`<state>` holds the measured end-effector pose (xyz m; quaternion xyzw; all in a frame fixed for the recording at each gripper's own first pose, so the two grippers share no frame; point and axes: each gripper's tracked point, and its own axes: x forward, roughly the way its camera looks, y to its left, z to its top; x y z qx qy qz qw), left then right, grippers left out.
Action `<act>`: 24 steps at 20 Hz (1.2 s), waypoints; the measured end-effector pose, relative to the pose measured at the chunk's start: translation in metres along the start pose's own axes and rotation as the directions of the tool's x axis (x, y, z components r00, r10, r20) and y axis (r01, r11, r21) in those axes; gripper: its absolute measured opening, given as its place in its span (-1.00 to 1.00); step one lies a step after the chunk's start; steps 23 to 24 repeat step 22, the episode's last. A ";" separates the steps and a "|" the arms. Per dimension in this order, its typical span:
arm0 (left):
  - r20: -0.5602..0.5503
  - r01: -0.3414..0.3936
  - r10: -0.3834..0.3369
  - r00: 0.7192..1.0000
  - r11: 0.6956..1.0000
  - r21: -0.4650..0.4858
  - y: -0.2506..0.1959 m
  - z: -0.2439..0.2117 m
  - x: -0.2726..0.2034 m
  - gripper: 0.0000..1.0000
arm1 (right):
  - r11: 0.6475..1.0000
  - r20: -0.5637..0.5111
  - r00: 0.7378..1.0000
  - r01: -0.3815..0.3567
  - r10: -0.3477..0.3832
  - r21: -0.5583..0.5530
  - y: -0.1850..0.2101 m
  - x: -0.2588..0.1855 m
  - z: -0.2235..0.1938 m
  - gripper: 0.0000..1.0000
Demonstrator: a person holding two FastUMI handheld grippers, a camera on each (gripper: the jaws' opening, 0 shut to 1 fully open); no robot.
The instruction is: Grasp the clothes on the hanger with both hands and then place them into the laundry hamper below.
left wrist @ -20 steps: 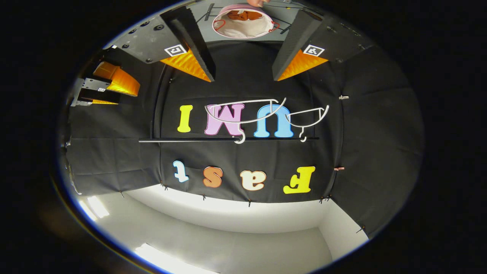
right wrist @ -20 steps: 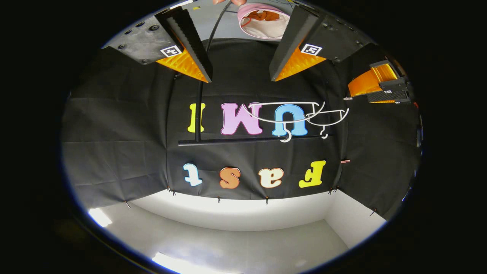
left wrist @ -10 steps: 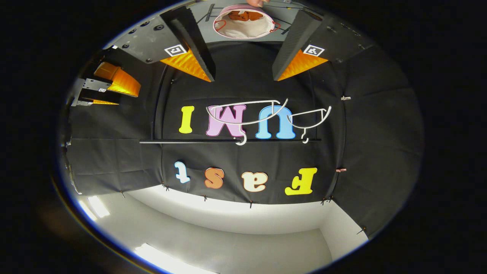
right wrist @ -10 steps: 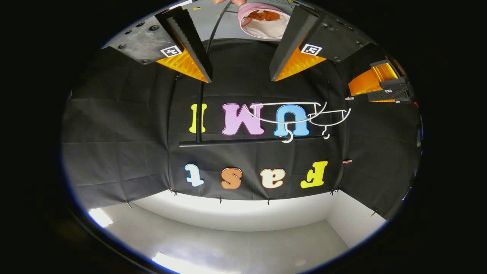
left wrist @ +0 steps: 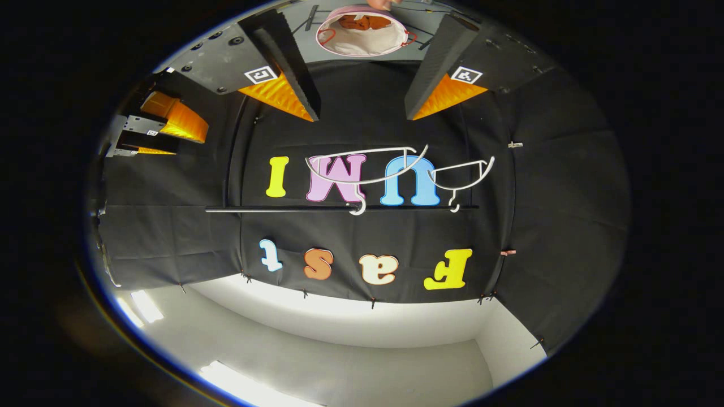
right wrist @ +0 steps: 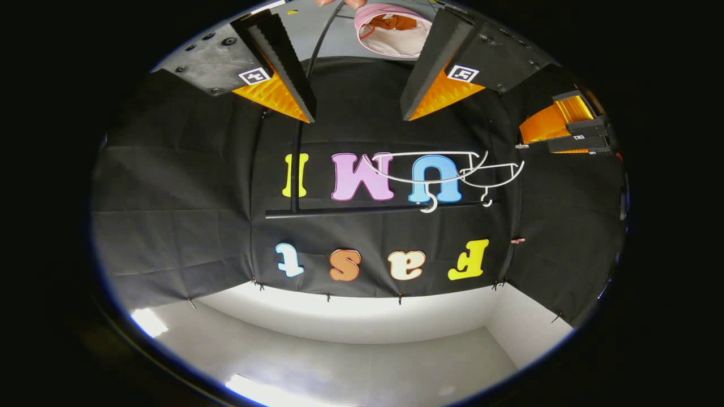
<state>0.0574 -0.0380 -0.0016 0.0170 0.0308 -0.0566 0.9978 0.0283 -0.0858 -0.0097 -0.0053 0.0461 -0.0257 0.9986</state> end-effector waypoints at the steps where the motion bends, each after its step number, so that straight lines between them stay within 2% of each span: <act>1: -0.001 0.002 -0.002 1.000 1.000 -0.003 0.000 0.000 0.001 0.91 | 1.000 0.000 1.000 0.000 0.000 -0.001 0.002 0.001 0.000 0.94; 12: 0.005 0.020 -0.020 1.000 1.000 -0.002 0.007 0.000 0.012 0.91 | 1.000 0.001 1.000 0.010 -0.010 0.005 0.010 0.008 -0.004 0.94; 13: 0.003 0.021 -0.021 1.000 1.000 0.000 0.008 -0.001 0.013 0.91 | 1.000 0.001 1.000 0.011 -0.011 0.002 0.011 0.010 -0.005 1.00; 15: 0.000 0.024 -0.024 1.000 1.000 0.001 0.011 -0.002 0.014 0.91 | 1.000 0.004 1.000 0.012 -0.012 0.000 0.015 0.010 -0.006 0.94; 24: -0.007 0.027 -0.027 1.000 1.000 0.001 0.020 -0.005 0.013 0.91 | 1.000 0.005 1.000 0.014 -0.014 0.000 0.024 0.012 -0.007 0.94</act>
